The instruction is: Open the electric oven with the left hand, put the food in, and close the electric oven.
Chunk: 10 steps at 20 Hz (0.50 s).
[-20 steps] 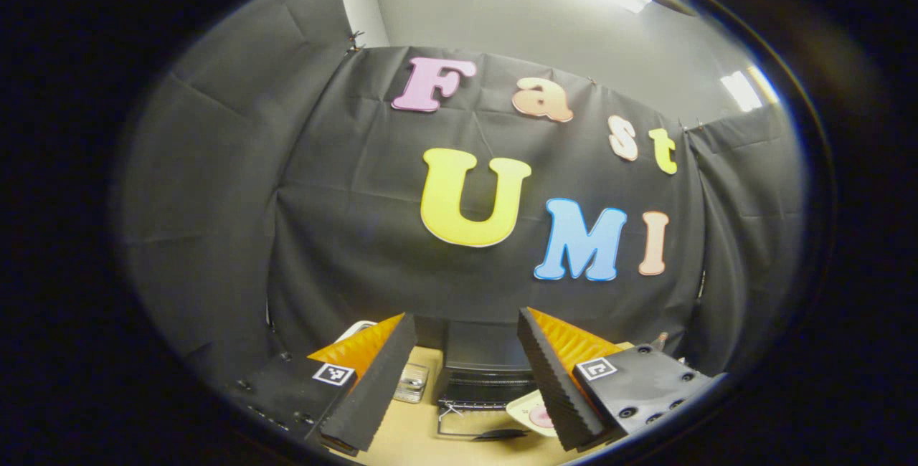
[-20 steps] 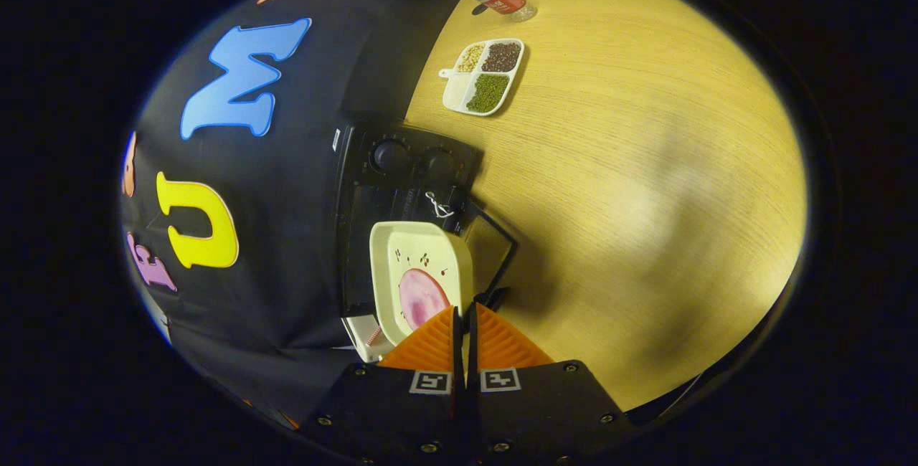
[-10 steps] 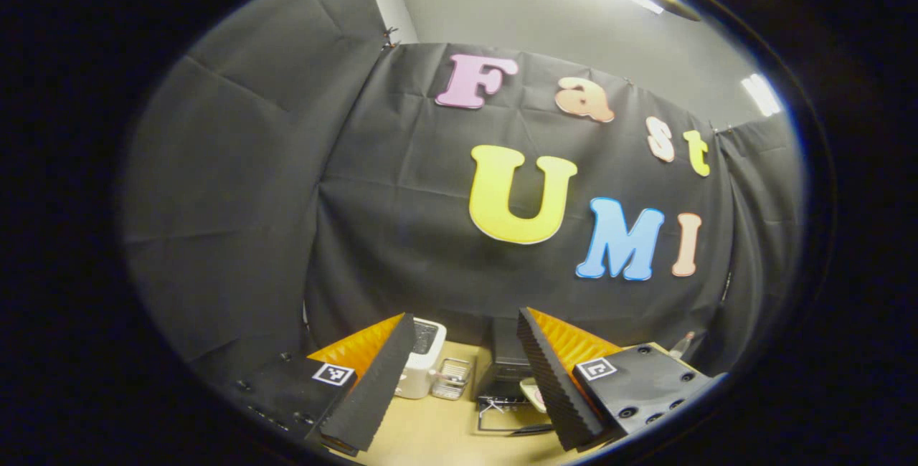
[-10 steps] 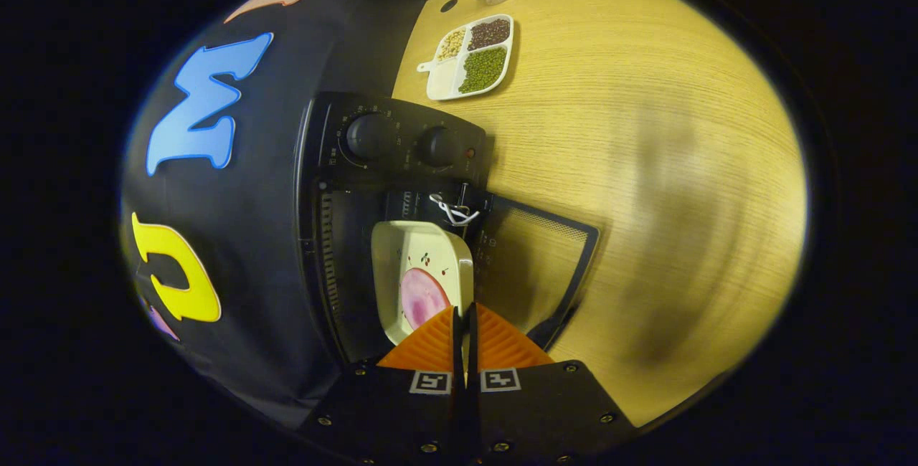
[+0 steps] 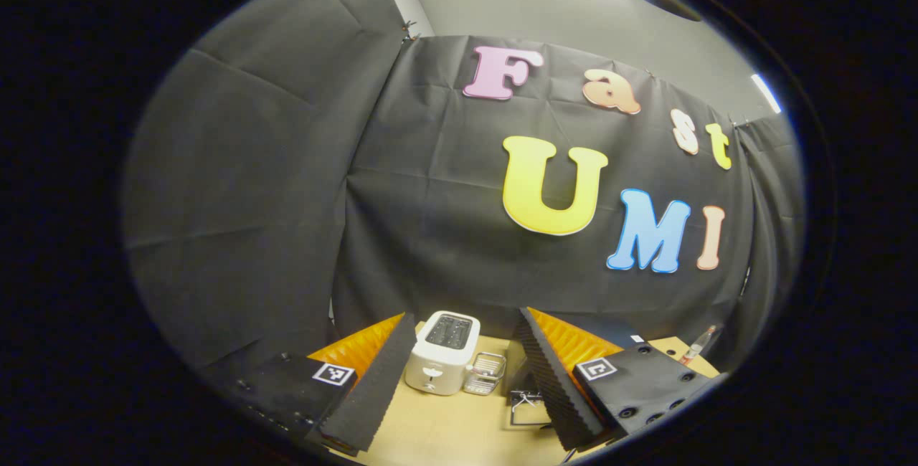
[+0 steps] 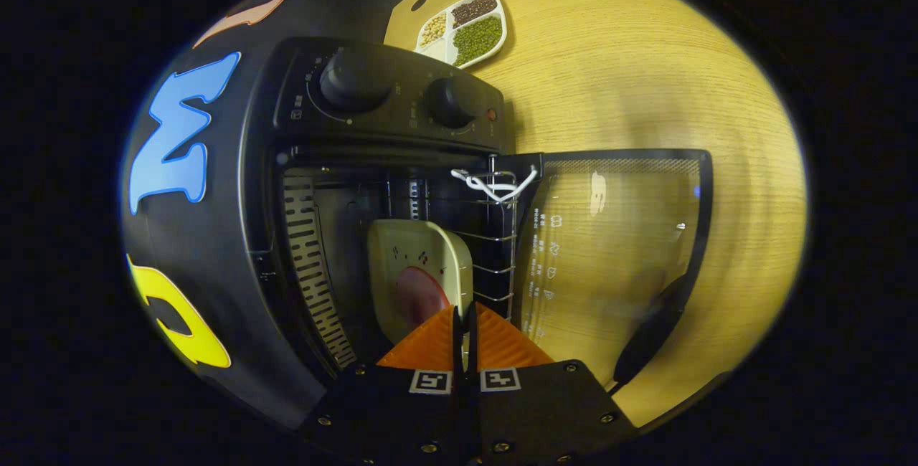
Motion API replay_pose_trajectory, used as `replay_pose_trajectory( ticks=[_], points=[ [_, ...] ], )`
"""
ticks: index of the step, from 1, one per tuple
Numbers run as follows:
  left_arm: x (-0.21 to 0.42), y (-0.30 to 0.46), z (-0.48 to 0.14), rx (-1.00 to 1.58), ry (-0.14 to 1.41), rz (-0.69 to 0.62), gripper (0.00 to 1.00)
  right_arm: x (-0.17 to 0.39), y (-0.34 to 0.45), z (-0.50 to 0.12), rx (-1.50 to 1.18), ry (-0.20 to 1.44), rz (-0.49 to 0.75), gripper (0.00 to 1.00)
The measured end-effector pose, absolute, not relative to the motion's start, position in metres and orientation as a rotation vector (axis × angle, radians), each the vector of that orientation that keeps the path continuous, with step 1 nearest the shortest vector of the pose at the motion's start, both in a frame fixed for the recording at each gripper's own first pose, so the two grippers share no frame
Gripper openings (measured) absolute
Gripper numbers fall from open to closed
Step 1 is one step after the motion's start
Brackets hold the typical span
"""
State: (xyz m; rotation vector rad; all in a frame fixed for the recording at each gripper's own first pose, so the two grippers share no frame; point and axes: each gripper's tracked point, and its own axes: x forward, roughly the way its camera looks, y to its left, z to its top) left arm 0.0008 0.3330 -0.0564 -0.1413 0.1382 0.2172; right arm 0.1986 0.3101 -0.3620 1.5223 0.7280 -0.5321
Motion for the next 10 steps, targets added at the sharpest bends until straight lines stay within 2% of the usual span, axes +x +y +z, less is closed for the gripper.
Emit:
replay_pose_trajectory(
  ticks=[8, 10],
  points=[
    [0.004, 0.333, -0.065, -0.148, 0.165, 0.225, 0.97, 0.234, 0.312, -0.364, 1.518, 0.667, -0.480, 0.01],
    [0.006, 0.326, -0.064, -0.150, 0.163, 0.217, 0.97, 0.231, 0.306, -0.360, 1.500, 0.637, -0.464, 0.04]
  ],
)
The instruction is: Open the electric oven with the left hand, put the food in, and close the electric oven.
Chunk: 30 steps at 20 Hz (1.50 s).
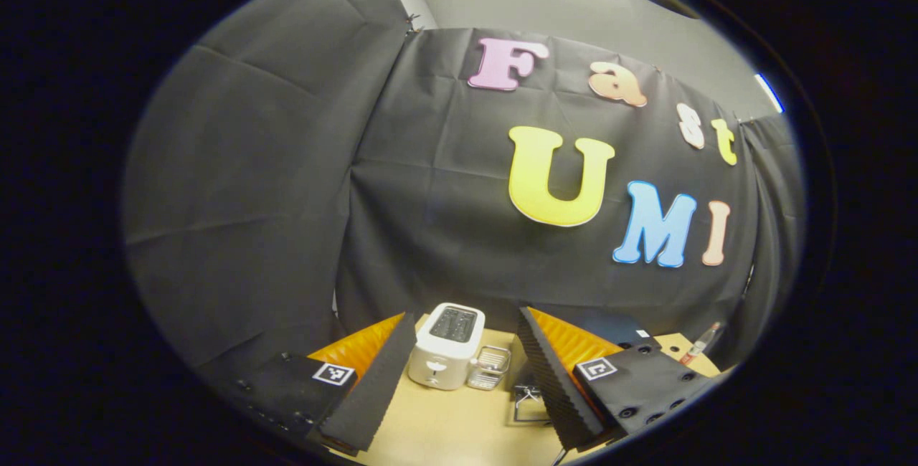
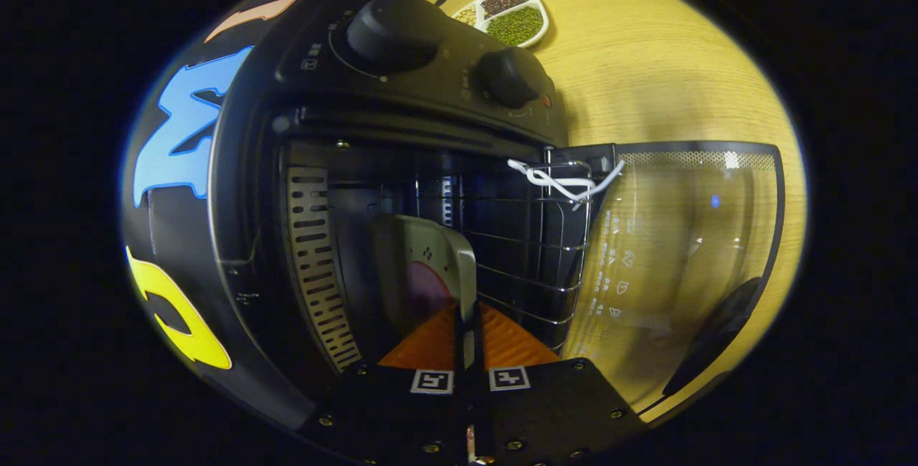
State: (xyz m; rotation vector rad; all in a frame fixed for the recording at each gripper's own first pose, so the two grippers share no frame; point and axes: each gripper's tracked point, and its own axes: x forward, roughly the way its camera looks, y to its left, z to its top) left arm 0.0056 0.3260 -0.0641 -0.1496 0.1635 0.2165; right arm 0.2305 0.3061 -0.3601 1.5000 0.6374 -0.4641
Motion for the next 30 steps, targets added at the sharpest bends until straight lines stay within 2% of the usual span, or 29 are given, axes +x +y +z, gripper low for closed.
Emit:
replay_pose_trajectory(
  ticks=[4, 5, 6, 7, 8, 9, 11, 12, 14, 16, 22, 23, 27, 30],
  points=[
    [0.012, 0.308, -0.062, -0.153, 0.159, 0.186, 0.97, 0.206, 0.300, -0.352, 1.405, 0.686, -0.381, 0.24],
    [0.014, 0.301, -0.061, -0.157, 0.159, 0.174, 0.97, 0.198, 0.299, -0.348, 1.360, 0.711, -0.361, 0.35],
    [0.017, 0.293, -0.061, -0.157, 0.156, 0.160, 1.00, 0.188, 0.295, -0.345, 1.308, 0.735, -0.338, 0.43],
    [0.021, 0.284, -0.063, -0.154, 0.159, 0.143, 0.97, 0.179, 0.290, -0.336, 1.255, 0.740, -0.309, 0.45],
    [0.024, 0.275, -0.065, -0.152, 0.163, 0.125, 1.00, 0.170, 0.286, -0.327, 1.195, 0.737, -0.267, 0.44],
    [0.027, 0.265, -0.066, -0.152, 0.166, 0.105, 0.97, 0.161, 0.282, -0.313, 1.127, 0.732, -0.217, 0.45],
    [0.032, 0.243, -0.068, -0.159, 0.171, 0.057, 0.97, 0.138, 0.268, -0.285, 1.006, 0.712, -0.127, 0.45],
    [0.033, 0.233, -0.069, -0.160, 0.175, 0.030, 1.00, 0.124, 0.256, -0.272, 0.949, 0.697, -0.100, 0.44],
    [0.040, 0.210, -0.069, -0.155, 0.176, -0.024, 0.97, 0.104, 0.232, -0.243, 0.847, 0.649, -0.059, 0.45],
    [0.045, 0.190, -0.067, -0.148, 0.175, -0.069, 1.00, 0.090, 0.206, -0.214, 0.737, 0.580, -0.040, 0.45],
    [0.046, 0.133, -0.057, -0.122, 0.151, -0.150, 0.97, 0.054, 0.136, -0.112, 0.368, 0.299, -0.023, 0.45],
    [0.046, 0.124, -0.056, -0.119, 0.146, -0.153, 0.91, 0.051, 0.124, -0.093, 0.309, 0.240, -0.027, 0.44],
    [0.041, 0.088, -0.043, -0.094, 0.111, -0.161, 0.91, 0.031, 0.092, -0.013, 0.108, 0.023, 0.003, 0.44],
    [0.043, 0.064, -0.038, -0.073, 0.096, -0.146, 1.00, 0.023, 0.083, 0.005, 0.098, -0.022, 0.046, 0.44]
  ],
)
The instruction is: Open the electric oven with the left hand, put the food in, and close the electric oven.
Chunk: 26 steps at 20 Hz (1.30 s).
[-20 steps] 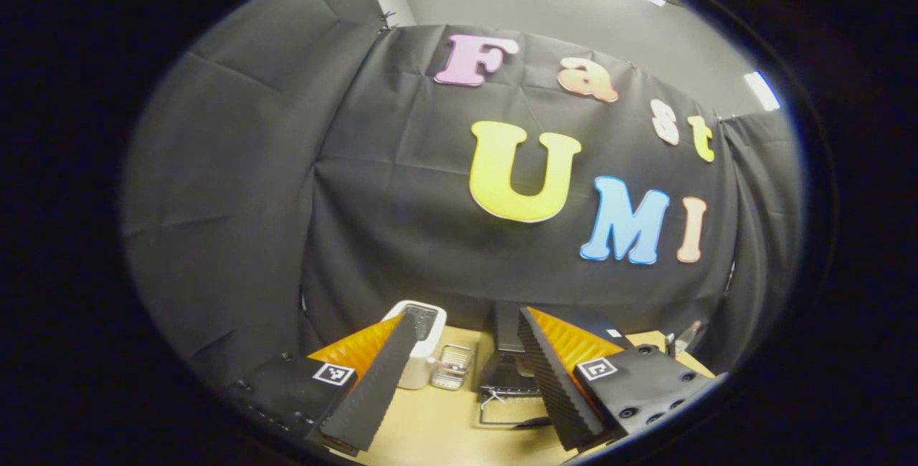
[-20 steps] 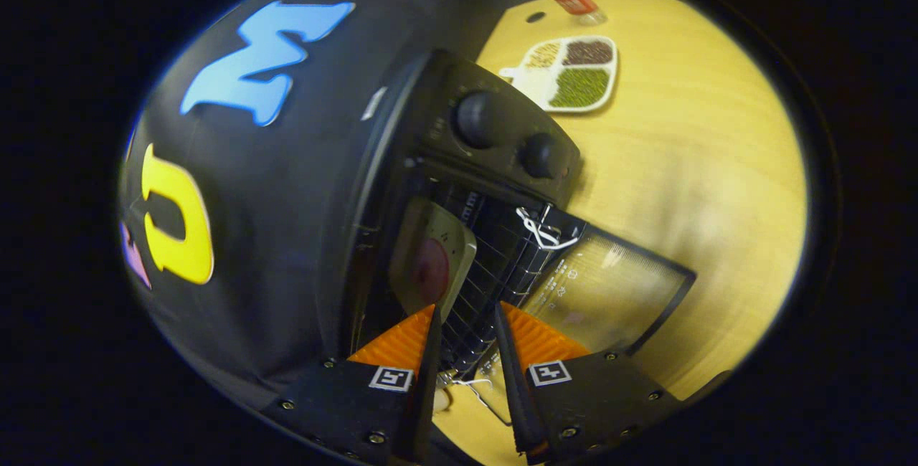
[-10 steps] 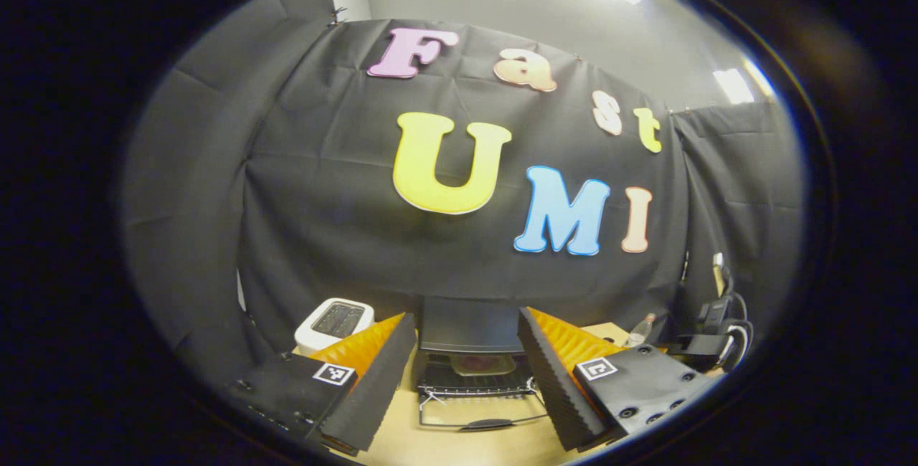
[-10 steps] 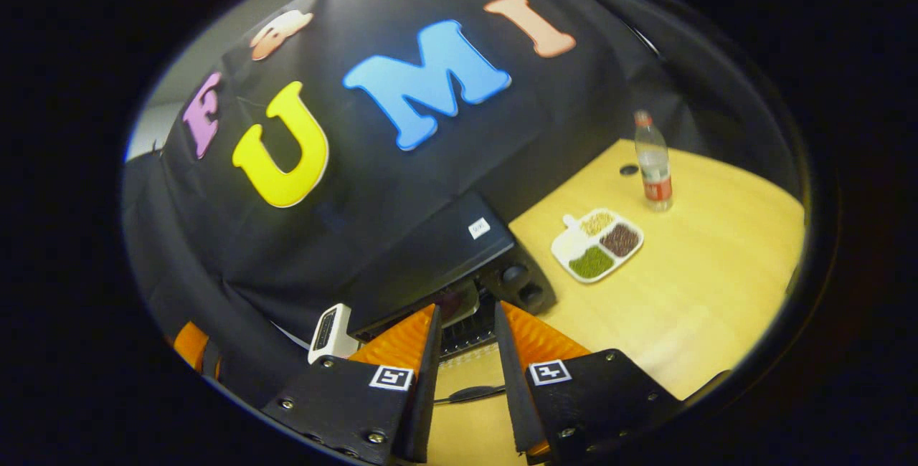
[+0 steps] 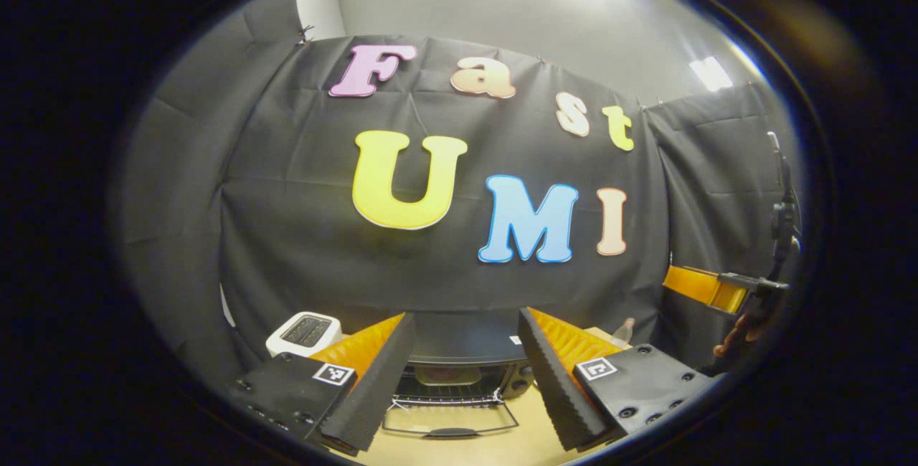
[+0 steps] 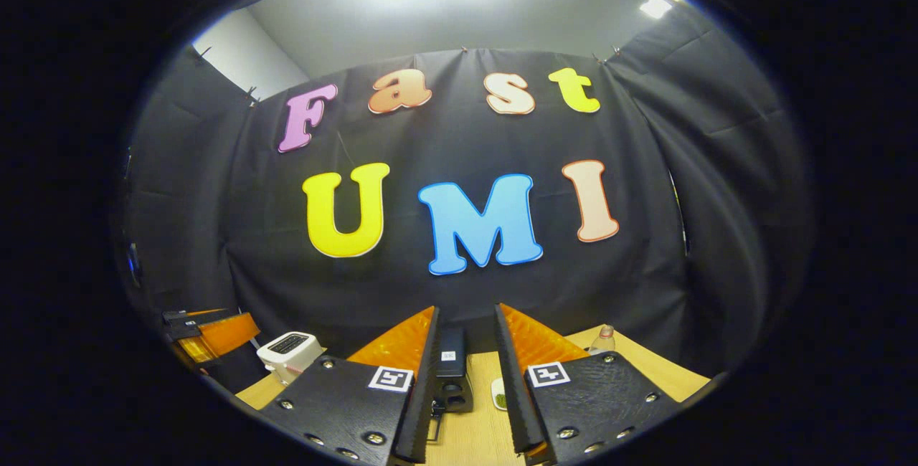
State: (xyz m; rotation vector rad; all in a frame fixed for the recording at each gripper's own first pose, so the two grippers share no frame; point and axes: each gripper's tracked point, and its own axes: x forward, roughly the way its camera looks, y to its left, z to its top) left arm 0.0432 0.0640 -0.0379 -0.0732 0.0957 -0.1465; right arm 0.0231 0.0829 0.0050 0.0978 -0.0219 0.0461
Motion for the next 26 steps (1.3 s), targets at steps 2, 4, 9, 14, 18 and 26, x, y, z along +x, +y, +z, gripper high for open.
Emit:
replay_pose_trajectory(
  ticks=[2, 4, 9, 14, 18, 26],
  points=[
    [0.047, 0.049, -0.046, -0.066, 0.119, -0.138, 1.00, 0.028, 0.078, 0.000, 0.089, -0.010, 0.079, 0.70],
    [0.054, 0.037, -0.073, -0.067, 0.197, -0.122, 0.96, 0.037, 0.069, -0.005, 0.072, -0.004, 0.107, 0.98],
    [0.060, 0.014, -0.182, -0.105, 0.560, -0.137, 1.00, 0.045, 0.051, -0.002, 0.097, -0.009, 0.136, 0.99],
    [0.046, 0.011, -0.281, -0.102, 0.874, -0.140, 0.97, 0.054, 0.027, -0.022, 0.122, 0.048, 0.114, 0.99],
    [0.032, 0.022, -0.335, -0.051, 1.055, -0.122, 1.00, 0.054, 0.004, -0.035, 0.140, 0.078, 0.067, 0.99],
    [0.020, 0.039, -0.425, 0.041, 1.303, -0.109, 1.00, 0.057, -0.027, -0.054, 0.149, 0.126, -0.004, 0.98]
  ],
)
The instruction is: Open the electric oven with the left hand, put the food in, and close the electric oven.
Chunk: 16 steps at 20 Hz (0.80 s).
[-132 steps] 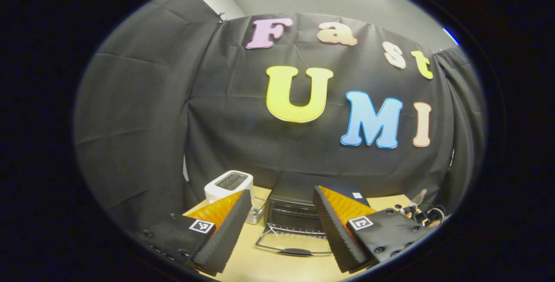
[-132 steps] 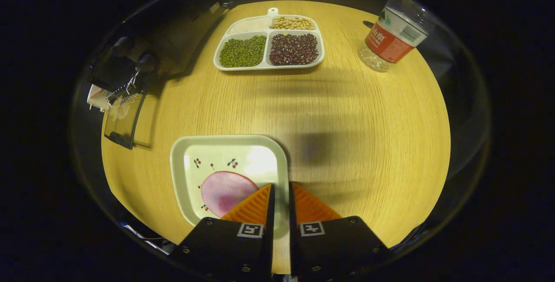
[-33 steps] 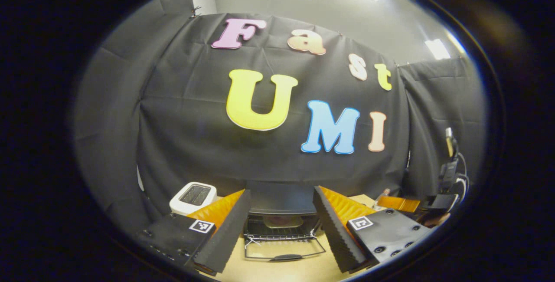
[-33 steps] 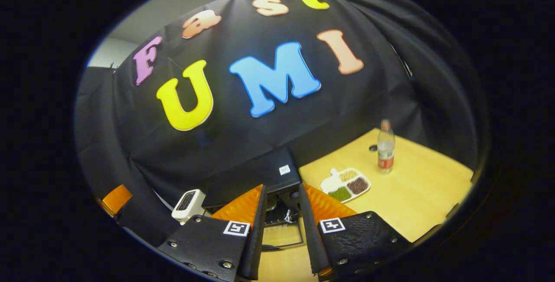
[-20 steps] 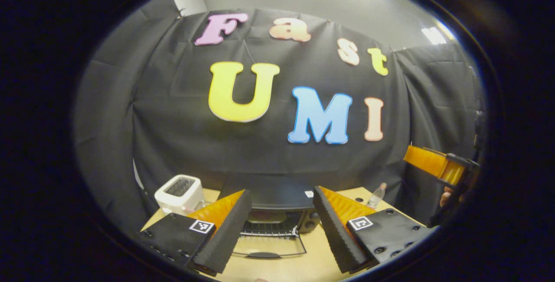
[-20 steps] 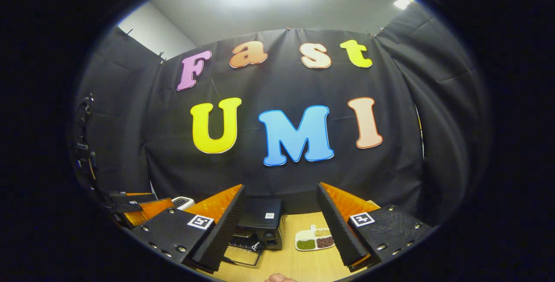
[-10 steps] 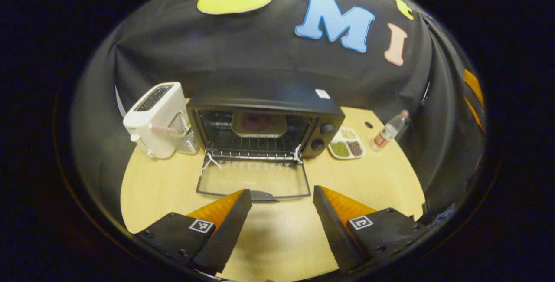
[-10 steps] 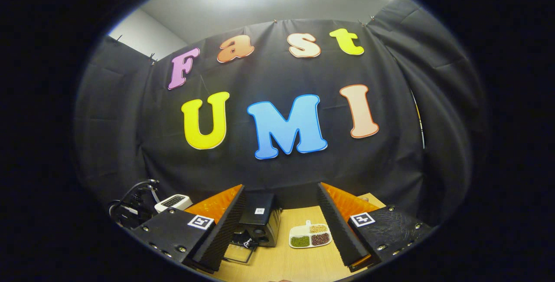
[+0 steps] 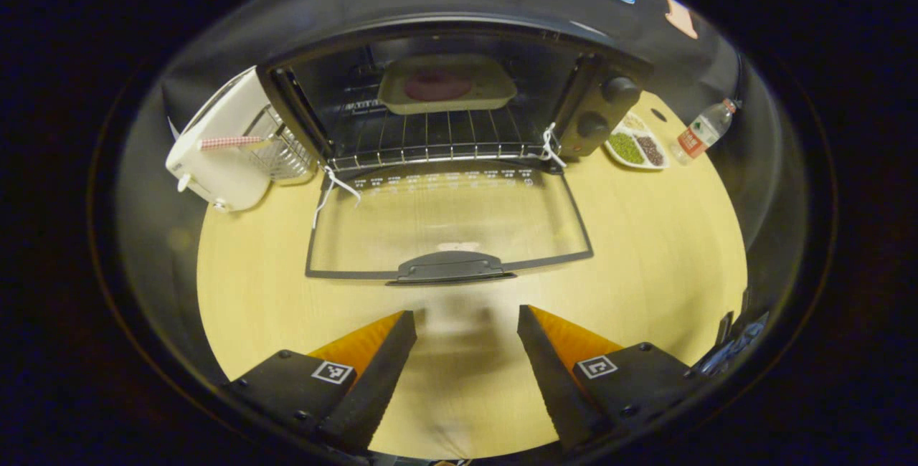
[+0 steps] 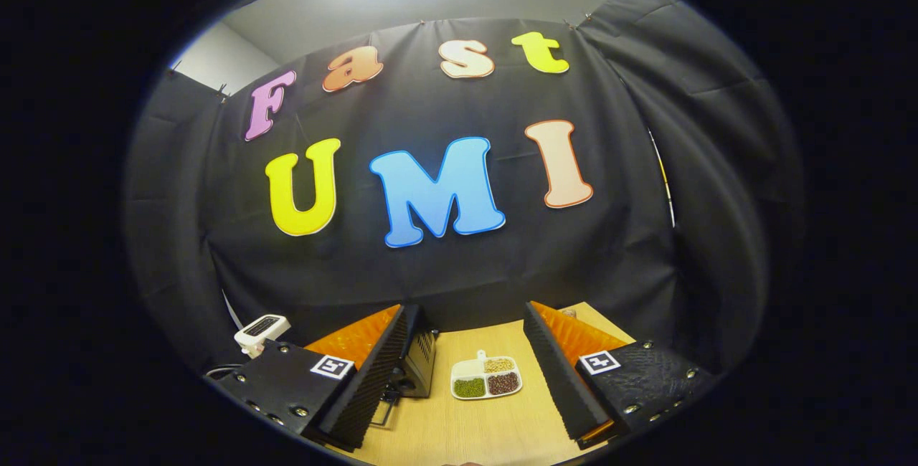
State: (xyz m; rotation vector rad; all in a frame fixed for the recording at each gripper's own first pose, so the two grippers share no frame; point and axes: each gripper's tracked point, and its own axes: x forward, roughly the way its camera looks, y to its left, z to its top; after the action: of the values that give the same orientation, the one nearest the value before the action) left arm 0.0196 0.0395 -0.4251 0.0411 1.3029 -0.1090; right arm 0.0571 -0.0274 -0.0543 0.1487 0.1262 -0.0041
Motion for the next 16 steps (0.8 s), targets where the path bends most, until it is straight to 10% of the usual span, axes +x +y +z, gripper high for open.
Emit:
replay_pose_trajectory(
  ticks=[16],
  points=[
    [0.039, 0.048, -0.469, 0.051, 1.385, -0.072, 0.97, 0.061, -0.027, -0.058, 0.133, 0.149, -0.044, 0.99]
  ],
)
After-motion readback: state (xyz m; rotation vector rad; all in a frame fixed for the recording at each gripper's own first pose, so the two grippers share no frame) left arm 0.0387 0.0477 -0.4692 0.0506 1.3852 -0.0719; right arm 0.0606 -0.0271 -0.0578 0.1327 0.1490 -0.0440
